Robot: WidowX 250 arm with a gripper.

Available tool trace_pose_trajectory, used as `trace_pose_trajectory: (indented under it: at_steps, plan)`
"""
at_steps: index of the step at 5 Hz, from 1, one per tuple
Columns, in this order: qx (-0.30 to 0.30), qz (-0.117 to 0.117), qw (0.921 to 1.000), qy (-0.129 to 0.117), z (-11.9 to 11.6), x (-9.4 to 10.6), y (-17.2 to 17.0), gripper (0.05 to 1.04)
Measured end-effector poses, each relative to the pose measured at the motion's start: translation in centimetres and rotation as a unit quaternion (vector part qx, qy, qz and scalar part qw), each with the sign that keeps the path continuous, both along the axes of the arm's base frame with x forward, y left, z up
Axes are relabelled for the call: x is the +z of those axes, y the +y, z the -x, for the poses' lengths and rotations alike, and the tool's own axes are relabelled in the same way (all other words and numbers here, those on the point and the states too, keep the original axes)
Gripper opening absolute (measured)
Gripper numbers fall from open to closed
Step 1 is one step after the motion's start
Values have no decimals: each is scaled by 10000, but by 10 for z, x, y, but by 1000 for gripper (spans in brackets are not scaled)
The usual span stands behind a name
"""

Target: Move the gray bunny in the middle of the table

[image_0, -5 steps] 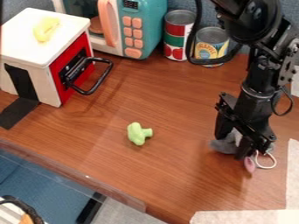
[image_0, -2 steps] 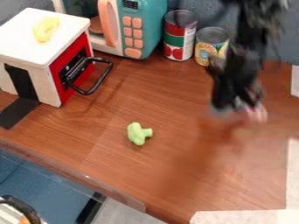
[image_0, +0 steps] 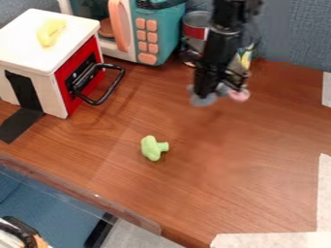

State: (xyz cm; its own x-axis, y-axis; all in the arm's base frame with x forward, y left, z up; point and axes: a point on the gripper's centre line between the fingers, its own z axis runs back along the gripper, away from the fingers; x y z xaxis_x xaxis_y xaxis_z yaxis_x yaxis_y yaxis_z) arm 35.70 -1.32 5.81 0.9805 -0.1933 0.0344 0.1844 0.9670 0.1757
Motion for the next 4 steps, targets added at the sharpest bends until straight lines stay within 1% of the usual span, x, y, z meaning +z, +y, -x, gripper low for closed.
trace_pose_trajectory:
  at_steps: [1,2,3,4]
  plan:
    - [268,12,9989,397,5,-26,14,77]
    - [476,168,9966,653,3,-43,13,230]
    - [474,194,9967,626,0,-40,11,498]
    - [370,265,9979,466,-4,-21,8,806]
